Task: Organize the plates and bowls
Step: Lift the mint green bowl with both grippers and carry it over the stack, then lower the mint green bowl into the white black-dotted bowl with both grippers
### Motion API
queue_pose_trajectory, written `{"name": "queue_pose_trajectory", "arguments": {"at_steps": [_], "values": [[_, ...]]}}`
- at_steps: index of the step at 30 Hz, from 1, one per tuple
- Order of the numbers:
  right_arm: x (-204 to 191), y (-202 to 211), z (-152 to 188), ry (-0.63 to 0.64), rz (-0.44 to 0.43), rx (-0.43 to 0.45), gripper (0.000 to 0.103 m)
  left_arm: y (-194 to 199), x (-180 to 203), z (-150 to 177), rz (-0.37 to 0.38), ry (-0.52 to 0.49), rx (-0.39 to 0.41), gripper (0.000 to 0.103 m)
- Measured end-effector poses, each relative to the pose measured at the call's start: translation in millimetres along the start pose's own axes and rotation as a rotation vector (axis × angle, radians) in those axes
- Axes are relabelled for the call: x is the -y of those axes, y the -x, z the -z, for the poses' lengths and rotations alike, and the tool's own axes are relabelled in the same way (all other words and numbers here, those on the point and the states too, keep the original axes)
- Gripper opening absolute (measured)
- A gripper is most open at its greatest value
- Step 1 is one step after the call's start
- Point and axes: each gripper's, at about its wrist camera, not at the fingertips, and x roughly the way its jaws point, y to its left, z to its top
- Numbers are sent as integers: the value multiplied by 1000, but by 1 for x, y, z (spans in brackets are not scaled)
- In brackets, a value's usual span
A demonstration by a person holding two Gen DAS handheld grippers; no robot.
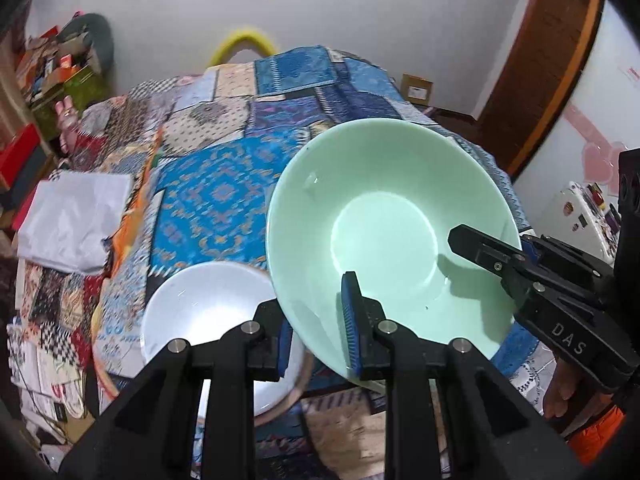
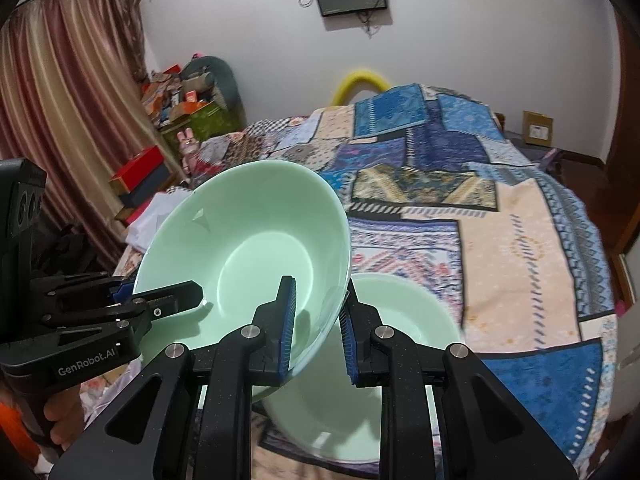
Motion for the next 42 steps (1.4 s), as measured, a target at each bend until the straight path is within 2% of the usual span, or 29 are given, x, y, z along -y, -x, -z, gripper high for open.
{"name": "queue_pose_trajectory", "arguments": {"at_steps": [18, 24, 32, 42], "values": [[-56, -55, 16, 55, -120, -108, 19, -2, -81, 43, -84, 148, -36, 22], [-68, -70, 25, 64, -139, -146, 19, -10, -102, 58, -82, 191, -62, 22], [-75, -89, 35, 72, -136, -204, 19, -24, -114, 70, -87, 209, -98, 22], [-74, -100, 36, 65, -141, -229, 19, -34, -120, 71, -90, 207, -105, 22]]}}
